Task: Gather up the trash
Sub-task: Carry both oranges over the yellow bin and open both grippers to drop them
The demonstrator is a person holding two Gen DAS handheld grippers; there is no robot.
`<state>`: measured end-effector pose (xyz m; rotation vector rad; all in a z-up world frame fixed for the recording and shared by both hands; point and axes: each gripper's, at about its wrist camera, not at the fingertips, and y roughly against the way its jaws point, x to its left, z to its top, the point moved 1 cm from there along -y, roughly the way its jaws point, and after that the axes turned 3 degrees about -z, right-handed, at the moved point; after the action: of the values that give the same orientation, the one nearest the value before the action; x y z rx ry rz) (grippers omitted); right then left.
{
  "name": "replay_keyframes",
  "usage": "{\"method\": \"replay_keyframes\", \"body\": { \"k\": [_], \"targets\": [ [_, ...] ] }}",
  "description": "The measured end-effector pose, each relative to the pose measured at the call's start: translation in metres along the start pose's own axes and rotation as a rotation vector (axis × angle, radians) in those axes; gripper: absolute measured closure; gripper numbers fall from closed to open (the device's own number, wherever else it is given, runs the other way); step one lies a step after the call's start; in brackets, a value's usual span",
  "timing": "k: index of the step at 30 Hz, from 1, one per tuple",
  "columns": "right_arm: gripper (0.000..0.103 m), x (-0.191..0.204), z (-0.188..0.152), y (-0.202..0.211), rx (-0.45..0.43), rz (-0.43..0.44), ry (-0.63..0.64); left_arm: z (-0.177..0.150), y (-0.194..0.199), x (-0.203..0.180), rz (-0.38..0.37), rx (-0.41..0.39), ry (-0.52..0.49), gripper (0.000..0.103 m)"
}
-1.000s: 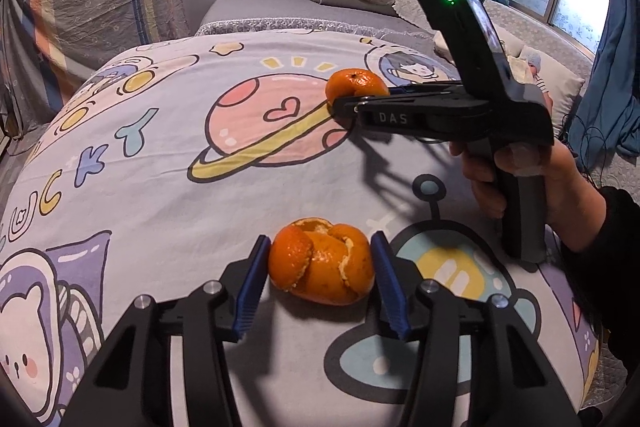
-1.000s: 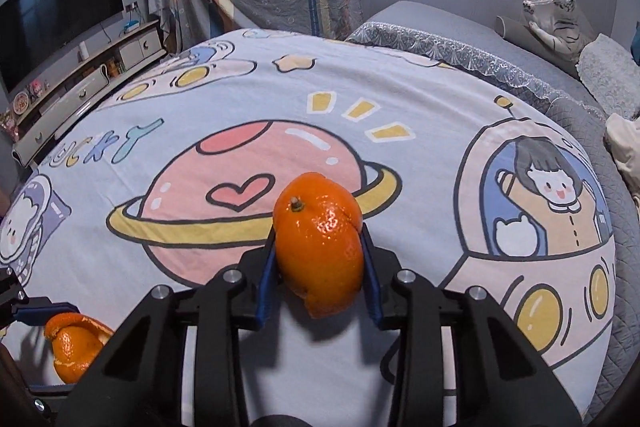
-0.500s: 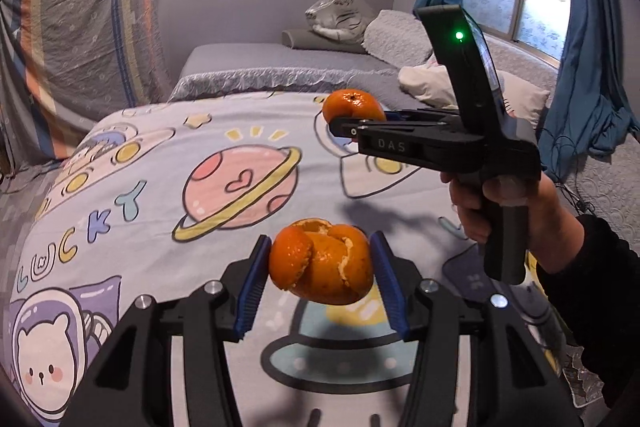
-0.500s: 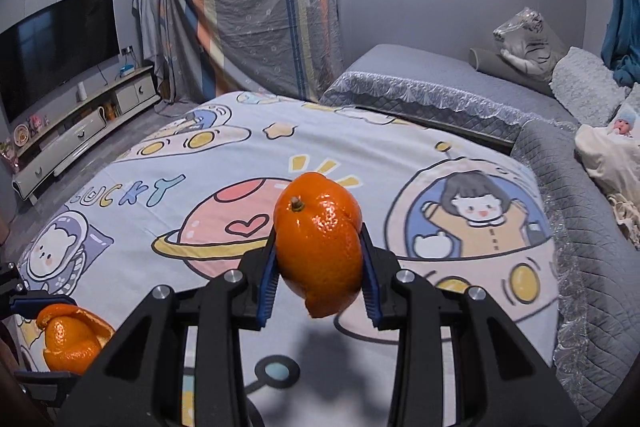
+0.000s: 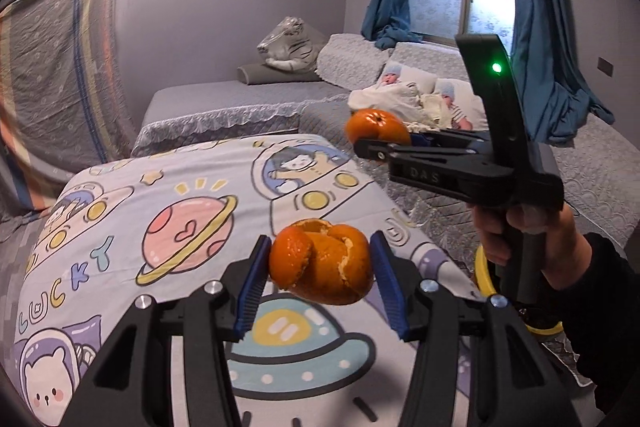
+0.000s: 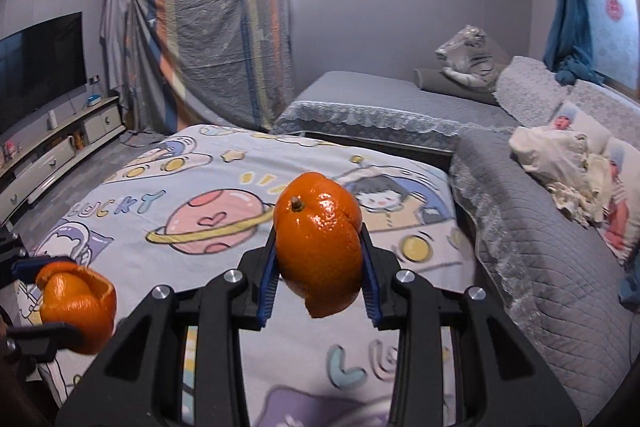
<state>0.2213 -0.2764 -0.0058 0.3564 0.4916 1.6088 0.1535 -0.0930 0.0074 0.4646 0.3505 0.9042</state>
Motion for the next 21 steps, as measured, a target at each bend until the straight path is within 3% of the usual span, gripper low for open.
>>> {"method": "replay_keyframes", "body": {
  "k": [5,11,18,21],
  "targets": [
    [0.070,-0.035,-0.023,0.039,0.008,-0.098,-0.058,0.008,-0.006,-0.030,-0.055,-0.008,-0.046,0.055],
    [0.069,-0.094,-0.067,0.095,0.029,-0.283,-0.169,0.018,-0.028,-0.080,-0.167,0.009,-0.116,0.055],
    [0.069,-0.157,-0.124,0.151,0.106,-0.509,-0.270,0.024,-0.073,-0.157,-0.378,0.064,-0.172,0.055],
    [0.069,-0.176,-0.145,0.160,0.152,-0.544,-0.322,0.021,-0.091,-0.193,-0.437,0.084,-0.206,0.054]
  ]
}}
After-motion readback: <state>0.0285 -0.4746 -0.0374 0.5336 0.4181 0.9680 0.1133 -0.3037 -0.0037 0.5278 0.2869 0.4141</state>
